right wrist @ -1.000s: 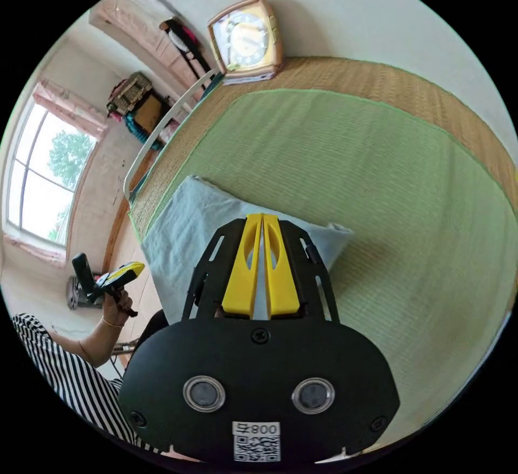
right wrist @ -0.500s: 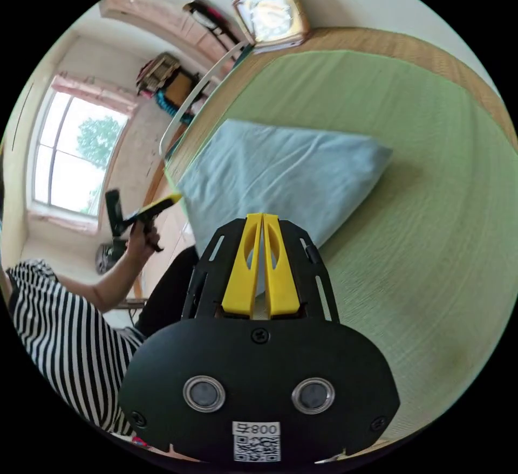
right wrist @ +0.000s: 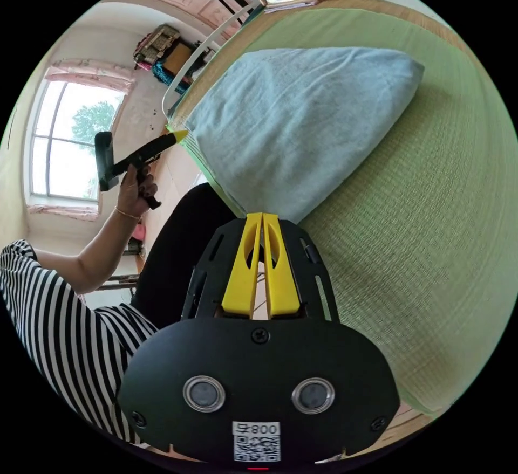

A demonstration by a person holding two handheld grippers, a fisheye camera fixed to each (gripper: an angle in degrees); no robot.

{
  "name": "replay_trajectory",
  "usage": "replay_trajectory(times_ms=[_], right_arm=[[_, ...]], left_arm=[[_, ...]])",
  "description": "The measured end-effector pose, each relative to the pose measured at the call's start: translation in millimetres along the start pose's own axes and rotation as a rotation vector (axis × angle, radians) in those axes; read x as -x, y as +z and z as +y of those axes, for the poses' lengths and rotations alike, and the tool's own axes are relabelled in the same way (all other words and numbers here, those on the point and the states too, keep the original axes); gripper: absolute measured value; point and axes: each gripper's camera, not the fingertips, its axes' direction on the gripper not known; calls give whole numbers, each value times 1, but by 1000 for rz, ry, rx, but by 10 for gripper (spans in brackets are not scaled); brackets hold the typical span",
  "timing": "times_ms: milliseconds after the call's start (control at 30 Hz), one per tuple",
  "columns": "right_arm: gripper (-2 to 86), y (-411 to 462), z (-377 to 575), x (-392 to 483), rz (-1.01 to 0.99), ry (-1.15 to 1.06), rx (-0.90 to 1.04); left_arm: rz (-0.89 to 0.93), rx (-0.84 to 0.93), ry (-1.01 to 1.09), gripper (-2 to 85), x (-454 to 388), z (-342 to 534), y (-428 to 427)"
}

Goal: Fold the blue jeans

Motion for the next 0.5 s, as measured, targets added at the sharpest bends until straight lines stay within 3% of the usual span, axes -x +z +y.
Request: replay_trajectory(times_ms=[167,300,400,500], right_arm=[[1,-8,15,-21,-42,27,1],[1,-20,41,-55,-132,119,-45],[3,-26,63,-80,-195,185,-74],[7,-28,80,-103,-244,240,-84]], left_arm=[[170,102,104,4,-39,-2,29],[245,281,177,10,-73,-2,67],[221,374,158,21,-83,-8,89],[342,455,104,39,-83,-10,117]])
